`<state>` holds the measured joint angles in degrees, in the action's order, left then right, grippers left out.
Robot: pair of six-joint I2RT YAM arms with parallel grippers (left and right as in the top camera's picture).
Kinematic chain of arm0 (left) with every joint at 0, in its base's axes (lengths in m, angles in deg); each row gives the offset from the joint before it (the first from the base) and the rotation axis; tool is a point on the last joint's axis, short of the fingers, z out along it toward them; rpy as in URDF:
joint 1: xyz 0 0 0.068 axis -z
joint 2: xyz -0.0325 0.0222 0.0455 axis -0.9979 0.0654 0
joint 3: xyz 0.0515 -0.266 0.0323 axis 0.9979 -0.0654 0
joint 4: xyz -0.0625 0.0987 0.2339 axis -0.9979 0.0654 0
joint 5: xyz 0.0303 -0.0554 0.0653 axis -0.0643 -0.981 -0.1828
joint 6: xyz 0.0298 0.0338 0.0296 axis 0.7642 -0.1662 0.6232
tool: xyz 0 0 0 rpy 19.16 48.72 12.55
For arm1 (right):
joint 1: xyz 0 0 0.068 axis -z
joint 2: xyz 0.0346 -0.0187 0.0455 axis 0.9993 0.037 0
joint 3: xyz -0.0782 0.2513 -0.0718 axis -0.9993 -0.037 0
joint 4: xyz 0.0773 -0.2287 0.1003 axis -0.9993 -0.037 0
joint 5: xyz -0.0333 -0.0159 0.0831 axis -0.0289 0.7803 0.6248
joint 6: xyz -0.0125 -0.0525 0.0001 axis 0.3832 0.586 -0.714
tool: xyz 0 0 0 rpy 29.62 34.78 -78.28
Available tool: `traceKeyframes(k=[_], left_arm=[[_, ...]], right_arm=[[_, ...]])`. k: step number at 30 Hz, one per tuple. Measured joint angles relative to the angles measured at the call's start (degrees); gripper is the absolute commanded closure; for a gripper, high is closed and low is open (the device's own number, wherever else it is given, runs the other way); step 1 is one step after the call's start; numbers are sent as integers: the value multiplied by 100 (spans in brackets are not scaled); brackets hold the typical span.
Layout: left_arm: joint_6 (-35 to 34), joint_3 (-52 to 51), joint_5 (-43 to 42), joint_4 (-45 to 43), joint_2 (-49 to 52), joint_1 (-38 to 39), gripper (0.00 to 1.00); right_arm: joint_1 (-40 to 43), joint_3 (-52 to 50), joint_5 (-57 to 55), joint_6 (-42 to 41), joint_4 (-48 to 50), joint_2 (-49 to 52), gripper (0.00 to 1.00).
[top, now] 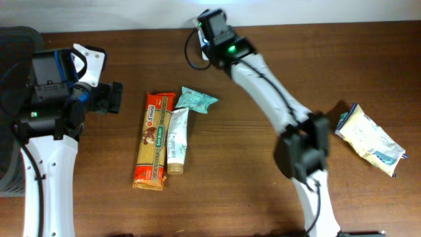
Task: Scan the item barcode
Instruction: 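Carry the green tissue box right and set it on the table, then reach the right gripper to the teal wet-wipe pack and grasp it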
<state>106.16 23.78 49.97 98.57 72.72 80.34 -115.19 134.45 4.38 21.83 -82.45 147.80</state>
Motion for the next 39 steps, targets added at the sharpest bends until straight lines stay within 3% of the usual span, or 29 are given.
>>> traceKeyframes(k=[5, 7, 10, 15, 16, 19, 21, 25, 29, 31, 34, 39], left_arm=[[0, 0, -2, 20, 2, 0, 1], [0, 0, 0, 15, 2, 0, 1], [0, 0, 0, 15, 4, 0, 1], [0, 0, -2, 22, 4, 0, 1], [0, 0, -2, 20, 4, 0, 1], [0, 0, 0, 15, 4, 0, 1], [0, 0, 0, 11, 4, 0, 1], [0, 0, -2, 17, 4, 0, 1], [0, 0, 0, 13, 4, 0, 1], [0, 0, -2, 13, 4, 0, 1], [0, 0, 0, 15, 4, 0, 1], [0, 0, 0, 20, 4, 0, 1]], right_arm=[[645, 166, 1215, -1303, -3814, -2734, 96], [1329, 203, 1322, -1735, -4907, -3095, 96], [2345, -125, 1419, -2061, -5613, -2898, 96], [3554, -2280, 1469, -2210, -5322, -2754, 96], [3646, -2660, 1471, -2208, -5176, -2734, 92], [3836, -3794, 1486, -2153, -4900, -2680, 60], [3853, -4212, 1526, -2181, -4868, -2684, 46], [3853, -4186, 1661, -2157, -4975, -2682, 43], [3836, -3010, 2468, -1899, -4968, -2684, 38], [3742, -2535, 3274, -1843, -4266, -2699, 27], [3128, -2601, 4378, -2146, -2667, -2675, 4], [1504, -3069, 4920, -3467, -120, -1829, 1]])
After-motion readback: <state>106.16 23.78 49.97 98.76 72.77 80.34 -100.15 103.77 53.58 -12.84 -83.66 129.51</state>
